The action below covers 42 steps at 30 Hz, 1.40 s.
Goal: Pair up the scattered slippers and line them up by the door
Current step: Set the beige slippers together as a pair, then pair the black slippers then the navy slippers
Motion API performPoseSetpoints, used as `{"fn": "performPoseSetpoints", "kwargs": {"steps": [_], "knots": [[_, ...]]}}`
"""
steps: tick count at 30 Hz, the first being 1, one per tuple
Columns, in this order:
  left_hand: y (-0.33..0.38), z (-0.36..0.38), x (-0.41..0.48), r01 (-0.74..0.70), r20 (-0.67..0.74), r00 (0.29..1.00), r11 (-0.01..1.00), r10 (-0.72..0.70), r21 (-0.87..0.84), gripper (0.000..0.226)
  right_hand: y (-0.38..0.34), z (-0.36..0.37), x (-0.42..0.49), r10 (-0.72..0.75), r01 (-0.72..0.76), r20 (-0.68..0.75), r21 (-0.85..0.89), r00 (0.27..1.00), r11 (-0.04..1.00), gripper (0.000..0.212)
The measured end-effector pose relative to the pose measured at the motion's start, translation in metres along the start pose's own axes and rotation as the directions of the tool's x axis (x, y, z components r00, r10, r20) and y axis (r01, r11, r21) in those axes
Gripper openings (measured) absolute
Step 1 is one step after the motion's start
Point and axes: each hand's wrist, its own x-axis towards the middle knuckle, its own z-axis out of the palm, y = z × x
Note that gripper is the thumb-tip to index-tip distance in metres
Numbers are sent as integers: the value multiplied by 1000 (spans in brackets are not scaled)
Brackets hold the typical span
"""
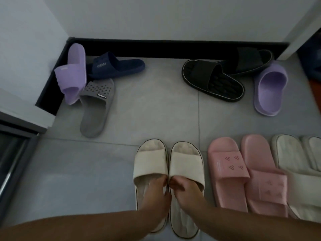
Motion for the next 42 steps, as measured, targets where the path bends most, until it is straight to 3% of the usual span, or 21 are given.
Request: {"fn": "performPoseSetpoints", "kwargs": {"steps": [4, 7, 10, 16, 21, 29, 33, 38, 42], "knots": [[2, -2, 2, -54, 142, 989, 997, 44, 63, 27, 16, -14, -9, 67, -65, 41, -42, 997, 997, 28], [9, -26, 19, -83, 242, 969, 985, 45, 149, 21, 21, -26, -6, 86, -71, 78, -174, 993, 982, 21], [20, -48, 35, -201, 195, 966, 967, 169, 156, 9, 14, -43, -2, 33, -14, 78, -233, 996, 972, 10], [39, -62, 63, -350, 81, 936, 930, 343, 111, 8, -20, -76, 30, -100, 92, -73, -106, 992, 990, 15], [52, -83, 95, -290, -106, 952, 957, 288, 1, 11, -51, -89, 67, -149, 144, -161, -47, 976, 989, 12], [51, -101, 129, -235, -238, 948, 969, 210, -78, 16, -75, -93, 107, -107, 123, -200, 64, 974, 990, 16], [69, -100, 141, -261, -203, 954, 942, 219, -211, 17, -68, -99, 115, -85, 96, -222, 39, 971, 995, 18], [91, -89, 156, -230, -75, 972, 969, 224, -86, 38, -79, -116, 119, -26, 18, -213, -42, 977, 999, 20], [149, -89, 180, -255, -29, 967, 967, 255, -16, 47, -124, -149, 121, -22, -2, -304, -81, 952, 997, 20]]}}
